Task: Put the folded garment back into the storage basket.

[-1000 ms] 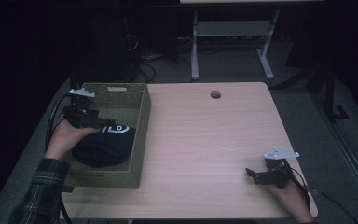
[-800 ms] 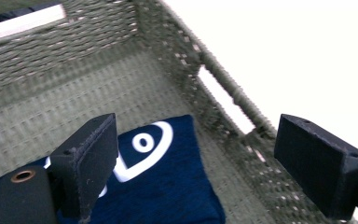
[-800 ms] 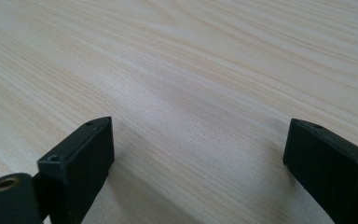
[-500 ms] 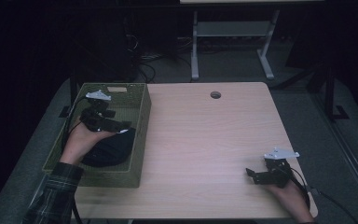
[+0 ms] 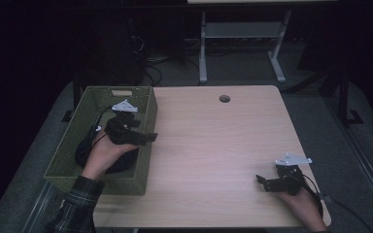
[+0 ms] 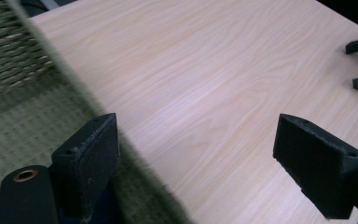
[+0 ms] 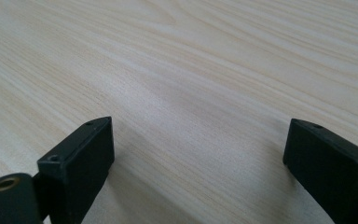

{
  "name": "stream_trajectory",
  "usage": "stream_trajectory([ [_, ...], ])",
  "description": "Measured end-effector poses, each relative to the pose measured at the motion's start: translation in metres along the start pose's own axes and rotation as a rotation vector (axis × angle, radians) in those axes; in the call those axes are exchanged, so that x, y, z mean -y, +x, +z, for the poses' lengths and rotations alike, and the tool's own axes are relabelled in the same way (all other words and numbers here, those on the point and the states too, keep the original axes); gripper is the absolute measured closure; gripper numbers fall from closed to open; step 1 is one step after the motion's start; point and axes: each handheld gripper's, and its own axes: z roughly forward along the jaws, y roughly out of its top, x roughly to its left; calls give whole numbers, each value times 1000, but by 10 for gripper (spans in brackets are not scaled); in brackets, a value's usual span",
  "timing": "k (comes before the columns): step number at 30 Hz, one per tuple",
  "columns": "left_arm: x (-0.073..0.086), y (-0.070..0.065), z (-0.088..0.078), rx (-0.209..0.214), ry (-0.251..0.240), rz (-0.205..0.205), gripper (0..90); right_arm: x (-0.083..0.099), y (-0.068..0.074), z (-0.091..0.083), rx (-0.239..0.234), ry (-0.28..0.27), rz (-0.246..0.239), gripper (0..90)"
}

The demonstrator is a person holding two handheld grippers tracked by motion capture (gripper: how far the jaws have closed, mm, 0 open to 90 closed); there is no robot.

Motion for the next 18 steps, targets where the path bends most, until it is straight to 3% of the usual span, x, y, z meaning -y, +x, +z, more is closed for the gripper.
stream_trajectory([
  [10,-2,-33,34,64,7,26,141,0,0,0,0,0,0,83],
  [18,0,-62,59,90,20,79,142,0,0,0,0,0,-1,83],
])
